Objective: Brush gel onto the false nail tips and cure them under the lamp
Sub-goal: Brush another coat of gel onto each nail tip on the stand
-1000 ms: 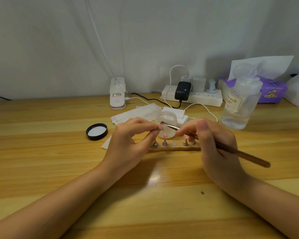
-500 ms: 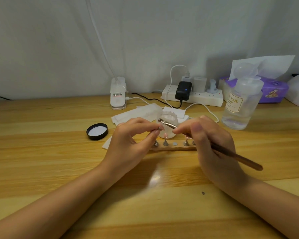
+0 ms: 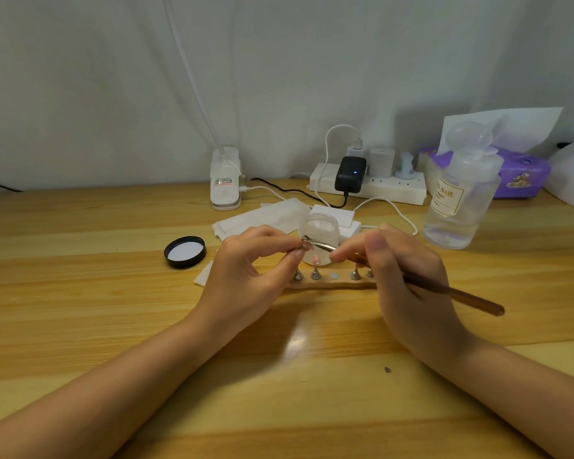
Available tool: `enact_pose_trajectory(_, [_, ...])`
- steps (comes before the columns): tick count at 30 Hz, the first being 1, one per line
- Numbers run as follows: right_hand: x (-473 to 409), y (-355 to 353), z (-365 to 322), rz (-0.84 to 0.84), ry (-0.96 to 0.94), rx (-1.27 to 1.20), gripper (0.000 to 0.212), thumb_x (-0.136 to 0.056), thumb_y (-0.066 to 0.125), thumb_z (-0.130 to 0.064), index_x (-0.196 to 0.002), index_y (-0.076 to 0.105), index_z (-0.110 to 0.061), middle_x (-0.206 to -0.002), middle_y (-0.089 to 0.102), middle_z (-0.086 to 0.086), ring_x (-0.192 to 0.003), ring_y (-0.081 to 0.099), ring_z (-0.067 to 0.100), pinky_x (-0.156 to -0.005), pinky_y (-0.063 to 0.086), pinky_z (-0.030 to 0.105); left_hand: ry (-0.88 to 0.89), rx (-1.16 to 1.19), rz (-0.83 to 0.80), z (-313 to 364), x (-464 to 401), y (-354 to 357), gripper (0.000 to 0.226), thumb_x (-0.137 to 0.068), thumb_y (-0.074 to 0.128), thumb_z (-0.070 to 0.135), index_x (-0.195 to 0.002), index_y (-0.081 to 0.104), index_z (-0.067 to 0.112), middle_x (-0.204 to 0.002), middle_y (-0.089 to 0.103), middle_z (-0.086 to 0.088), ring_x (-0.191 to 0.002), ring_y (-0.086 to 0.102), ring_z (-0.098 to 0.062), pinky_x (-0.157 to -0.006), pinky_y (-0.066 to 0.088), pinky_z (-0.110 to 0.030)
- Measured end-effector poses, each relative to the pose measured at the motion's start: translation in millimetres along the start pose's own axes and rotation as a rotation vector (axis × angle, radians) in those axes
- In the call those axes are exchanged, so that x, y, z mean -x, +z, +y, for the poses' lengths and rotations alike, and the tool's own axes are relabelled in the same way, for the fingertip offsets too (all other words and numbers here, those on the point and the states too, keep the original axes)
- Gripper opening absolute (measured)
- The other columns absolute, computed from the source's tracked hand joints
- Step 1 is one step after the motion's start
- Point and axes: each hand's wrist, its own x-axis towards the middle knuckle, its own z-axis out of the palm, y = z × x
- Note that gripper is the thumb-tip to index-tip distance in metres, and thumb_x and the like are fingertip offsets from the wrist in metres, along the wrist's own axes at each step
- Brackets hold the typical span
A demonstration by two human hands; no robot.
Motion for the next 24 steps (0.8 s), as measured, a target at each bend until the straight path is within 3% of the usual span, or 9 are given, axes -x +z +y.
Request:
enact_pose_trajectory(4, [2.1,-3.6,1.1,0.062,0.078,-0.107,0.045,-0.093,0.028,-0.027,-0.065,0.062,-0.02,-0.061,0.062,-0.004,-0.064,0.058,0.009,-0.07,0.043,0.033,0.004,-0.009,-0.003,-0.5,-0.4,0.2,0.022,-0.079,0.067,0.005,-0.097,0.068,0.017,-0.084,0.066,0.009,-0.08,0.061,-0.004,-0.072,0.045,-0.012])
enact_pose_trajectory(7, [0.7,-2.4,-0.3,0.065,0.061,-0.089,0.041,-0.093,0.03,-0.026,-0.071,0.063,-0.02,-0.068,0.063,-0.005,-0.067,0.059,0.012,-0.069,0.045,0.035,0.008,-0.005,-0.005,-0.4,0.2,0.0,0.021,-0.08,0.067,0.006,-0.097,0.068,0.017,-0.085,0.066,0.008,-0.081,0.061,-0.004,-0.072,0.045,-0.012])
enact_pose_trajectory(11, [-0.2,0.8,-0.8,0.018,0.07,-0.065,0.038,-0.092,0.035,-0.026,-0.076,0.067,-0.012,-0.075,0.064,-0.012,-0.074,0.059,0.001,-0.071,0.044,0.021,0.01,-0.007,-0.007,-0.4,0.2,0.0,0.021,-0.079,0.067,0.005,-0.095,0.068,0.019,-0.085,0.067,0.007,-0.082,0.061,-0.005,-0.073,0.046,-0.014])
enact_pose_trajectory(17, [2.8,-2.6,1.1,0.062,0.175,-0.158,0.049,-0.091,0.03,-0.033,-0.059,0.063,-0.013,-0.055,0.06,0.005,-0.058,0.057,0.011,-0.067,0.044,0.026,0.017,0.001,0.008,-1.7,0.2,-0.8,0.018,-0.079,0.067,0.007,-0.093,0.07,0.016,-0.085,0.067,0.005,-0.081,0.061,-0.007,-0.074,0.047,-0.018])
enact_pose_trajectory(24, [-0.1,-3.1,3.0,0.069,0.148,-0.165,0.036,-0.091,0.033,-0.029,-0.075,0.062,-0.015,-0.071,0.063,0.0,-0.066,0.055,0.005,-0.062,0.043,0.012,0.023,0.023,0.081,-0.5,-0.1,-0.7,0.011,-0.075,0.07,0.013,-0.085,0.071,0.017,-0.092,0.066,0.005,-0.09,0.06,0.0,-0.077,0.041,-0.007])
